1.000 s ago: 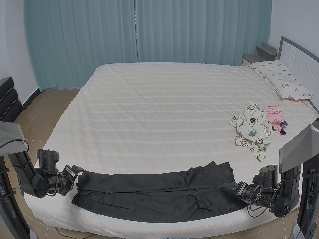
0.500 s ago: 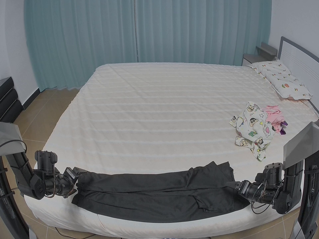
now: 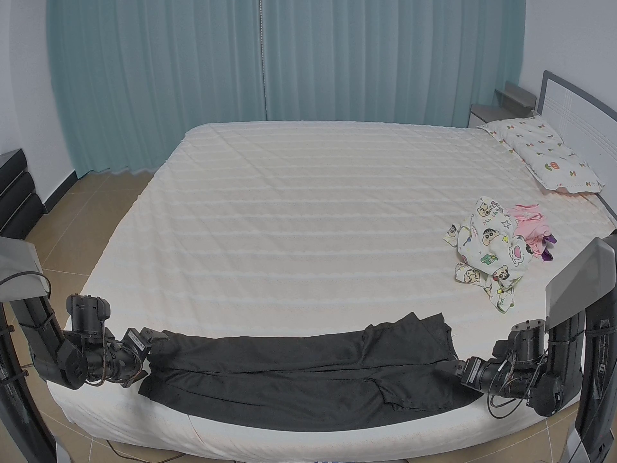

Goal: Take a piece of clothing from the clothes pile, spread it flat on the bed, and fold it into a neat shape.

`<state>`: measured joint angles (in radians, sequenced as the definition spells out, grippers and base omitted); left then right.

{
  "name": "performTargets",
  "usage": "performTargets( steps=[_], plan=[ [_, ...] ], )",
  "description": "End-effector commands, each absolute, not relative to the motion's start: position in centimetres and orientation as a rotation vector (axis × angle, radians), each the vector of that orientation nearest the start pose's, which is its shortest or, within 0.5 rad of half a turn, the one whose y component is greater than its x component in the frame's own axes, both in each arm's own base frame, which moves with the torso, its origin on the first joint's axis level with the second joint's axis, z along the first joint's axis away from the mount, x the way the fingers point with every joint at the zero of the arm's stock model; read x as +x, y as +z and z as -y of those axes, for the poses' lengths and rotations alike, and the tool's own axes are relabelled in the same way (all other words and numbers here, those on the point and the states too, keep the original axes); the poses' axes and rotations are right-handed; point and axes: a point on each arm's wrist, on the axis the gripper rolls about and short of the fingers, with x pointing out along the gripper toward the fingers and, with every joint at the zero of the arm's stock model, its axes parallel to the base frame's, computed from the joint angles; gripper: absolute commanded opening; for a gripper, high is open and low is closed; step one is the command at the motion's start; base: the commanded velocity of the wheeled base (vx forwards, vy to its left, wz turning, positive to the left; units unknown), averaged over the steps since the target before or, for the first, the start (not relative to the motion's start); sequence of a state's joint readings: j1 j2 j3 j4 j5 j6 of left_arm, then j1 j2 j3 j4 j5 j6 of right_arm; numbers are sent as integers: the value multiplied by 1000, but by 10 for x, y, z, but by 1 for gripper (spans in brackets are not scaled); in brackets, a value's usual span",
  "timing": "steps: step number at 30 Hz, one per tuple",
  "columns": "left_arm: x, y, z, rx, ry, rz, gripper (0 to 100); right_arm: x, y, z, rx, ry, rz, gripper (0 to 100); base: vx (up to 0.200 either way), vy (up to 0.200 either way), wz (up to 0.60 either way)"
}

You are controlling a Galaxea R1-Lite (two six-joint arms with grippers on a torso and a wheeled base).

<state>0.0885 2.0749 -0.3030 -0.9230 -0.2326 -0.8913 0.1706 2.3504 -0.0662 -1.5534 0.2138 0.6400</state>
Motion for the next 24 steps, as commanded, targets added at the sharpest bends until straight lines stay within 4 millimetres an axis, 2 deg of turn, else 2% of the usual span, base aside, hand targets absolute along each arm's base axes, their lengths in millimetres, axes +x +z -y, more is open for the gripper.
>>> performTargets(
  steps=[1, 9, 16, 24],
  plan=[
    [240, -3, -16, -940, 252, -885, 100, 219, -27, -41, 631, 116, -808, 100, 0, 0, 0],
    [231, -4, -17, -906, 251, -907, 100, 213, -26, -40, 633, 106, -828, 100, 0, 0, 0],
    [212, -4, -26, -821, 254, -935, 100, 212, -27, -40, 632, 104, -836, 100, 0, 0, 0],
    [210, -13, -25, -790, 251, -981, 100, 212, -27, -41, 640, 99, -833, 100, 0, 0, 0]
  ],
)
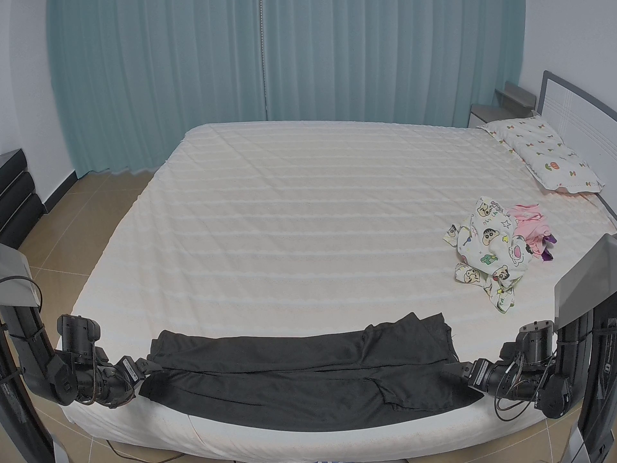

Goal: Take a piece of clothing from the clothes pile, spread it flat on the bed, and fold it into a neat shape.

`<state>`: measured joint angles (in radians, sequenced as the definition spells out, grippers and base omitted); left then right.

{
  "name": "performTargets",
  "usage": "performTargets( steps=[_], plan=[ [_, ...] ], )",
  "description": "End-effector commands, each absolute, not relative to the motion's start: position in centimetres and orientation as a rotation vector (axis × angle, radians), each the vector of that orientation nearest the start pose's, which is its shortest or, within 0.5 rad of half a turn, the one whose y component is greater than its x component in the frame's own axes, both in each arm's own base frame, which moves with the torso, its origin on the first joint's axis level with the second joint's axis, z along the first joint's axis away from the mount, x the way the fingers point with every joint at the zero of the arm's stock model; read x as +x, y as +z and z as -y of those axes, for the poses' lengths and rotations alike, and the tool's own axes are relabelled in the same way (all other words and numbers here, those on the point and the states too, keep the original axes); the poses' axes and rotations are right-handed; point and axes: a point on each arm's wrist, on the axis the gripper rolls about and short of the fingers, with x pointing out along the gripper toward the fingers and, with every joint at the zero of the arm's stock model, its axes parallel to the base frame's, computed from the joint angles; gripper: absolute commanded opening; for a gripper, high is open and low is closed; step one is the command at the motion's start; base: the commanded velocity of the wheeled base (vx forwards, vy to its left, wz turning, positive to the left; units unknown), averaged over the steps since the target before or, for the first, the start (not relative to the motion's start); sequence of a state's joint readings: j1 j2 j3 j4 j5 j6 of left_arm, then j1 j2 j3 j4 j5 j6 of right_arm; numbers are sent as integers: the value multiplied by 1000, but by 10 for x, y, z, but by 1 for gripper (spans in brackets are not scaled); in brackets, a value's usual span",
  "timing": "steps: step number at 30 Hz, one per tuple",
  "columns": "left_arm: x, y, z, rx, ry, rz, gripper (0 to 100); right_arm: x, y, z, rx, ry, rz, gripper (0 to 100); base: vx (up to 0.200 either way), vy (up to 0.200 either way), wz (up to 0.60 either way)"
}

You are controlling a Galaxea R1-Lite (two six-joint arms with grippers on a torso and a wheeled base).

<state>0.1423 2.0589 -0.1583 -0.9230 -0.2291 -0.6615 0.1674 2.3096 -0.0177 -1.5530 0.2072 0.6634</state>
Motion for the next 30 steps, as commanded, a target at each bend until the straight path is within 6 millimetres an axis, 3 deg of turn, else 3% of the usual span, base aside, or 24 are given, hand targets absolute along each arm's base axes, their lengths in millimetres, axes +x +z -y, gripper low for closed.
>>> performTargets(
  steps=[1, 15, 16, 30],
  plan=[
    [210, -13, -25, -790, 251, -981, 100, 212, -27, -41, 640, 99, -833, 100, 0, 0, 0],
    [213, -26, -11, -676, 276, -1005, 100, 212, -26, -42, 639, 106, -833, 100, 0, 0, 0],
    [213, -28, -10, -657, 279, -1003, 0, 212, -26, -42, 638, 107, -833, 100, 0, 0, 0],
    [204, -39, -6, -556, 324, -936, 0, 212, -23, -41, 642, 107, -819, 100, 0, 0, 0]
  ],
)
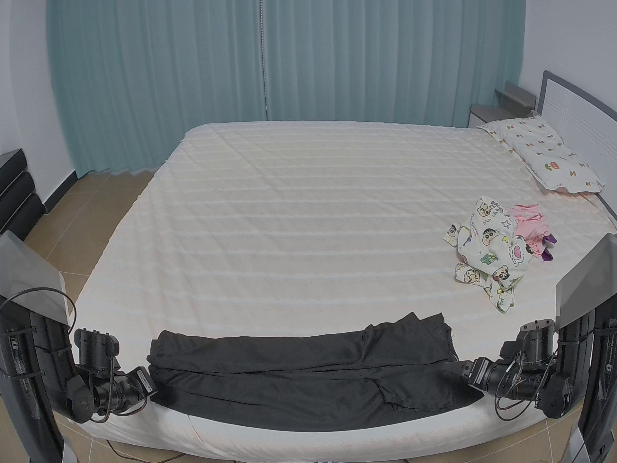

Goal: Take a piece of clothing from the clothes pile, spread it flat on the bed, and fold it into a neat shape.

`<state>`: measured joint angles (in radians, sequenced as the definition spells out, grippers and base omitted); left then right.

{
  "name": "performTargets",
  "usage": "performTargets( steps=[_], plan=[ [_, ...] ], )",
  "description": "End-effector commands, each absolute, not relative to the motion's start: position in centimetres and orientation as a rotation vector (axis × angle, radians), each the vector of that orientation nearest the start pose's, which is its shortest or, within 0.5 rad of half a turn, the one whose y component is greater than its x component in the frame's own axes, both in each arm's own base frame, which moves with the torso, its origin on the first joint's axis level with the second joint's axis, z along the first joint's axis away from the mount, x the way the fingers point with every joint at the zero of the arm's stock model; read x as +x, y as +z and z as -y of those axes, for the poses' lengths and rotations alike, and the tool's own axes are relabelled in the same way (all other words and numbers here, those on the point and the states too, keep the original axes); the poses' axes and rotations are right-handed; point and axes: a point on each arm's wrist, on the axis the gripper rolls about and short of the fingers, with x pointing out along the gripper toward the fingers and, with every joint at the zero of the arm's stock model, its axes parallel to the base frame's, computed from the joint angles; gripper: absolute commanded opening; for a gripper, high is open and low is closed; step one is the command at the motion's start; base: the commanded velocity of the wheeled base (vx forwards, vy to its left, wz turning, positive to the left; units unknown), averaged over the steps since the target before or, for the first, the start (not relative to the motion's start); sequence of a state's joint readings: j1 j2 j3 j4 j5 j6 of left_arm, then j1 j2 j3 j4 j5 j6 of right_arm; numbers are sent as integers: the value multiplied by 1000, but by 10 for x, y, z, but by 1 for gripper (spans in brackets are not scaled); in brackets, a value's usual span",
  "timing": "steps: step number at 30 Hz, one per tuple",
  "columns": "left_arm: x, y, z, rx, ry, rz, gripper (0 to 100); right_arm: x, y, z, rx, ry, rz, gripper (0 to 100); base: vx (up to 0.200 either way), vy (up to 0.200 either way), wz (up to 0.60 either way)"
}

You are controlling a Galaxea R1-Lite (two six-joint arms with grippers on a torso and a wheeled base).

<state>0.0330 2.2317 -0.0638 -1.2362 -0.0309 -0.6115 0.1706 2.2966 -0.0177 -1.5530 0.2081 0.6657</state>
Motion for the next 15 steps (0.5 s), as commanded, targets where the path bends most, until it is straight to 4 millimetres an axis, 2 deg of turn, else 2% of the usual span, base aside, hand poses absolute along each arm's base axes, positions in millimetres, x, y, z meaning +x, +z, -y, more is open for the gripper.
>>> performTargets(
  steps=[1, 9, 15],
  plan=[
    [204, -38, -7, -539, 335, -929, 0, 212, -23, -41, 642, 107, -819, 100, 0, 0, 0],
    [194, -38, -8, -459, 349, -962, 0, 212, -23, -41, 642, 107, -819, 100, 0, 0, 0],
    [194, -39, -11, -425, 386, -954, 0, 212, -24, -41, 642, 107, -820, 100, 0, 0, 0]
  ],
)
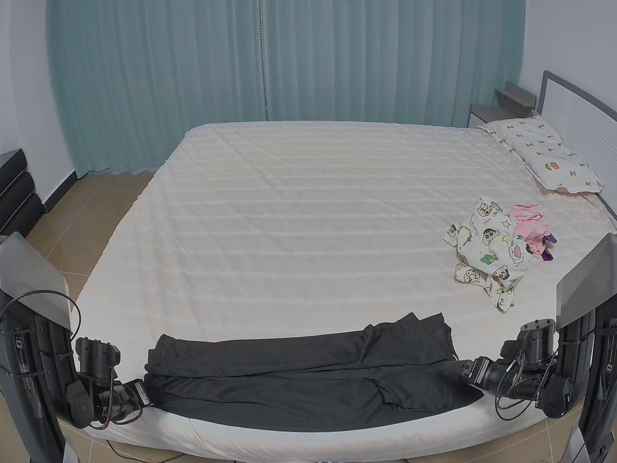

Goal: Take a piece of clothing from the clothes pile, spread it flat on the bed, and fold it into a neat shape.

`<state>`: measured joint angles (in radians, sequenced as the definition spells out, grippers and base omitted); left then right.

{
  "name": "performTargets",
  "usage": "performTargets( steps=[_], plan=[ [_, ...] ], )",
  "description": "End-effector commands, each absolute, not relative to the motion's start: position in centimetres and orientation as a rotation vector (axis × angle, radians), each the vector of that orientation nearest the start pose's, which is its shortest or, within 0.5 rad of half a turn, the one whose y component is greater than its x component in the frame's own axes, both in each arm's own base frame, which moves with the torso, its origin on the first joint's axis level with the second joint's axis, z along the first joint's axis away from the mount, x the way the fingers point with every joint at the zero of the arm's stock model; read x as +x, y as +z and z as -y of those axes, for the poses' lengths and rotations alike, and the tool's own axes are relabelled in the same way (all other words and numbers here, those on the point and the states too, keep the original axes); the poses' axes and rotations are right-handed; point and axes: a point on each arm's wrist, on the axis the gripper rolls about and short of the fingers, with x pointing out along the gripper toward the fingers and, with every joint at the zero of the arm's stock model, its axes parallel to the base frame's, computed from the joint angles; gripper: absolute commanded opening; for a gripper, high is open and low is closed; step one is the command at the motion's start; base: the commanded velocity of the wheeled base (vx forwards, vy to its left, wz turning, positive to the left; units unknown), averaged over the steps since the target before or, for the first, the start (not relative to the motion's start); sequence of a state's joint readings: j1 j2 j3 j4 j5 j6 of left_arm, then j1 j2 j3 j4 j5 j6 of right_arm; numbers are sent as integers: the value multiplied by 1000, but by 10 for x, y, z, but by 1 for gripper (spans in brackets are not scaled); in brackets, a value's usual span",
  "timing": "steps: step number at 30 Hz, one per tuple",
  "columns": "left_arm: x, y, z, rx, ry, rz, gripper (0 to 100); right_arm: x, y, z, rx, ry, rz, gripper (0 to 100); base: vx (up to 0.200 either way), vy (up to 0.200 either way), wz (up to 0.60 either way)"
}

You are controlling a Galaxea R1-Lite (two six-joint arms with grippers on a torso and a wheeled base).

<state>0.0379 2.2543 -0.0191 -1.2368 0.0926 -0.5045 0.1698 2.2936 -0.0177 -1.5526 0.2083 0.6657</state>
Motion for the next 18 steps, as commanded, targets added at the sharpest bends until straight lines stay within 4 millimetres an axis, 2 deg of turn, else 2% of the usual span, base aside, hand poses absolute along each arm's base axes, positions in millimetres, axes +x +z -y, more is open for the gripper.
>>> performTargets(
  steps=[1, 3, 4, 8, 11, 13, 18],
  plan=[
    [194, -39, -11, -426, 387, -954, 0, 212, -24, -41, 642, 107, -820, 100, 0, 0, 0],
    [194, -40, -11, -422, 387, -957, 0, 213, -24, -42, 642, 109, -819, 100, 0, 0, 0],
    [194, -40, -11, -420, 384, -958, 100, 212, -24, -41, 642, 107, -820, 100, 0, 0, 0],
    [195, -37, -12, -440, 365, -948, 100, 212, -23, -41, 642, 107, -819, 100, 0, 0, 0],
    [196, -27, -16, -478, 336, -907, 100, 212, -23, -41, 642, 107, -819, 100, 0, 0, 0],
    [196, -12, -26, -520, 308, -843, 100, 213, -22, -41, 644, 109, -813, 100, 0, 0, 0],
    [191, 8, -38, -528, 241, -782, 100, 213, -22, -42, 644, 111, -812, 100, 0, 0, 0]
  ],
)
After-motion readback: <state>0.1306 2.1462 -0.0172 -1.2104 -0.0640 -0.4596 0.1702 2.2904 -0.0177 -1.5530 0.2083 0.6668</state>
